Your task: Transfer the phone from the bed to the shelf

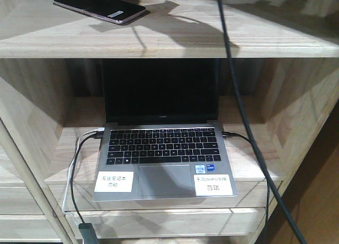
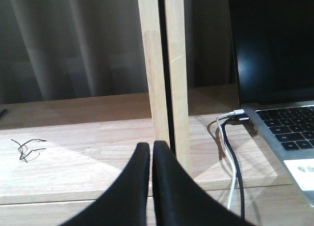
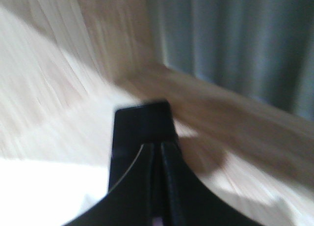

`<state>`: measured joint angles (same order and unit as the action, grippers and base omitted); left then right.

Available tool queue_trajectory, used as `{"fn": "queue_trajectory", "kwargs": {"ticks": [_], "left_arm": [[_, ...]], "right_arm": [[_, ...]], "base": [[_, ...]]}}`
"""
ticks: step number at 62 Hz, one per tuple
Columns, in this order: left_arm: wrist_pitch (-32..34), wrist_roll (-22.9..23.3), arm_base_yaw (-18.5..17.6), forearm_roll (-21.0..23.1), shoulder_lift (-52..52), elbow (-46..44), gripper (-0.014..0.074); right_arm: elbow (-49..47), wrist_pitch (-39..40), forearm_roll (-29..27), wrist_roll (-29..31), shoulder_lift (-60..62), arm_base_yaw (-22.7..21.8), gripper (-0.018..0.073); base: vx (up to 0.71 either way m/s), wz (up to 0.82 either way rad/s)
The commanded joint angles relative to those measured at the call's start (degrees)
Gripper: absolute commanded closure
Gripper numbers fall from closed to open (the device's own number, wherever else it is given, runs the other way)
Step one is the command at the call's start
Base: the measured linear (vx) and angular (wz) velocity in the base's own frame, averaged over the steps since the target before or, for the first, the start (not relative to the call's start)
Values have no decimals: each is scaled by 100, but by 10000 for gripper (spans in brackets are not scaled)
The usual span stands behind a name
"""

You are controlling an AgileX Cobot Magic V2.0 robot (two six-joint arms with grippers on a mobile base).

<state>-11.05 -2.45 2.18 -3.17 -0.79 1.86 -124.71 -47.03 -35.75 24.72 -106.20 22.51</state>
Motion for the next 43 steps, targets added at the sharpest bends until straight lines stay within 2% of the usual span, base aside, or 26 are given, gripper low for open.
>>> {"fn": "queue_trajectory", "kwargs": {"ticks": [1, 10, 16, 26, 32, 43], "left_arm": [[405, 22, -2, 26, -66, -146, 596], [405, 22, -2, 26, -66, -146, 596], [405, 22, -2, 26, -66, -146, 596], [405, 22, -2, 26, -66, -146, 596], [405, 22, -2, 26, -66, -146, 596], [405, 22, -2, 26, -66, -146, 596]], "right_arm": [[20, 285, 243, -123, 446, -30, 563], [1169, 1084, 318, 95, 1022, -30, 563], [2374, 2024, 57, 710, 1627, -23, 563], [3901, 3141, -483, 1748, 2621, -23, 563], [4712, 3433, -634, 2084, 3187, -23, 563], [5863, 3768, -660, 2176, 4036, -23, 563]], "base": [[0, 0], [0, 0], [0, 0], [0, 0], [0, 0], [0, 0]]}}
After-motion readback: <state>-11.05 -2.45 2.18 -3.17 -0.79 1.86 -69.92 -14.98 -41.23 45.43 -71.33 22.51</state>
